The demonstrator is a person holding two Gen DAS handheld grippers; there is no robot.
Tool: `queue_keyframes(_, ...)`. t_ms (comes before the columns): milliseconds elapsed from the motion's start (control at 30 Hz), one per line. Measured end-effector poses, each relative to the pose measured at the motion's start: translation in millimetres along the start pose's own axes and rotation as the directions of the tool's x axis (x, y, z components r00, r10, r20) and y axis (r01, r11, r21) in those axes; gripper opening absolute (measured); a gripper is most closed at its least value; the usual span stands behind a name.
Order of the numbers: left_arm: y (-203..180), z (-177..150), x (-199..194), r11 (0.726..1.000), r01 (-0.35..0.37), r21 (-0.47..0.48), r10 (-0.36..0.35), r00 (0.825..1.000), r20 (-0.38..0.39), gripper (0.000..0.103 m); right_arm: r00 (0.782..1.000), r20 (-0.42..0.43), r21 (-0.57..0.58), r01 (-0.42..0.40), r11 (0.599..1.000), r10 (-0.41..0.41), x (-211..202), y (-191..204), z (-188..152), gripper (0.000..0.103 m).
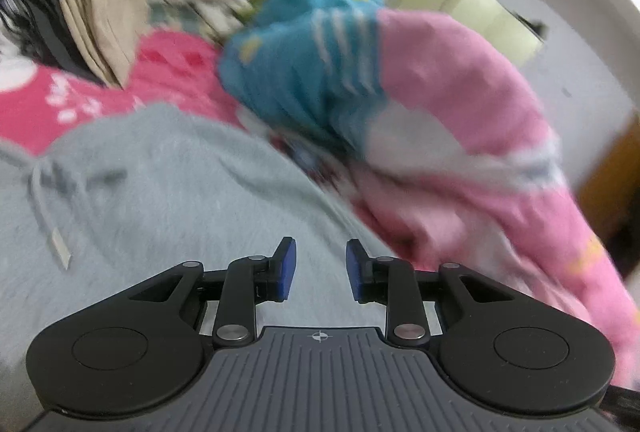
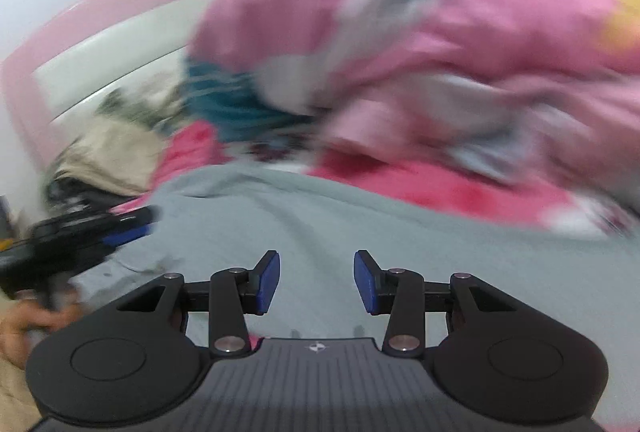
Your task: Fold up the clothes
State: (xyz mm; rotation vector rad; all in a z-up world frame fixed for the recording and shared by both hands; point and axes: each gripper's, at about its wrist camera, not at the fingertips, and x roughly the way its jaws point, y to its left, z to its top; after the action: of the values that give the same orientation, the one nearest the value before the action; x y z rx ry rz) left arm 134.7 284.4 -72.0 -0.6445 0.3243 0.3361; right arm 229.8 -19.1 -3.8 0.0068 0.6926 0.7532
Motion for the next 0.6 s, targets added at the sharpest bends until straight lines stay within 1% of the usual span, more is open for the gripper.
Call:
queue_keyframes(33,2,-1,8,0.998,-0.063,-0.001,0.063,0.998,0.019,0.027,1.000,-0.013,-0.026,-0.021,0.999,0.021,20,12,13,0.043)
queue_keyframes(67,6,-4,15,0.991,-0.133,0.001,0.133,0.991,0.035,0.027,0.999,-0.029,-0.046,-0.046,0.998,0.045,42,23,26,0.042)
queue_keyframes(133,23,-10,23,0.974,-0.219,-0.059,0.220,0.975,0.005,0.027,0.994,-0.057,-0.065,-0.100,0.993,0.096,86,39,45,0.038)
queue_keyframes(167,34,-11,25,0.967,-0.223,-0.120,0.223,0.975,-0.016,0.026,0.990,-0.071,-0.078,-0.127,0.989,0.121,107,47,53,0.038)
queue_keyframes(267,48,-8,21,0.957,-0.196,-0.212,0.201,0.980,0.002,0.027,0.977,-0.131,-0.106,-0.181,0.978,0.167,184,73,67,0.038)
queue_keyframes(333,48,-7,21,0.954,-0.207,-0.218,0.214,0.977,0.008,0.027,0.974,-0.174,-0.085,-0.159,0.984,0.143,237,83,70,0.038)
queue_keyframes(367,48,-7,21,0.953,-0.208,-0.219,0.215,0.977,0.007,0.027,0.971,-0.195,-0.032,-0.145,0.989,0.136,262,79,70,0.038)
queue_keyframes(400,49,-7,20,0.954,-0.206,-0.216,0.212,0.977,0.007,0.027,0.969,-0.198,0.055,-0.137,0.989,0.145,279,70,71,0.034)
queue_keyframes(433,49,-8,20,0.955,-0.203,-0.216,0.209,0.978,0.006,0.027,0.967,-0.200,0.142,-0.128,0.981,0.155,295,60,72,0.034)
queue_keyframes(467,50,-7,19,0.954,-0.200,-0.223,0.206,0.978,0.005,0.027,0.966,-0.192,0.233,-0.127,0.964,0.174,306,49,74,0.034)
queue_keyframes(500,50,-6,19,0.953,-0.196,-0.232,0.203,0.979,0.005,0.027,0.966,-0.175,0.321,-0.125,0.939,0.189,307,38,78,0.034)
queue_keyframes(533,51,-6,18,0.951,-0.193,-0.242,0.200,0.980,0.005,0.027,0.969,-0.173,0.393,-0.098,0.914,0.178,306,27,80,0.035)
queue_keyframes(567,53,-5,17,0.949,-0.191,-0.252,0.198,0.980,0.005,0.026,0.970,-0.172,0.449,-0.077,0.890,0.170,303,17,82,0.035)
queue_keyframes(600,54,-5,15,0.946,-0.189,-0.263,0.198,0.980,0.008,0.027,0.971,-0.169,0.472,-0.074,0.879,0.172,297,11,83,0.037)
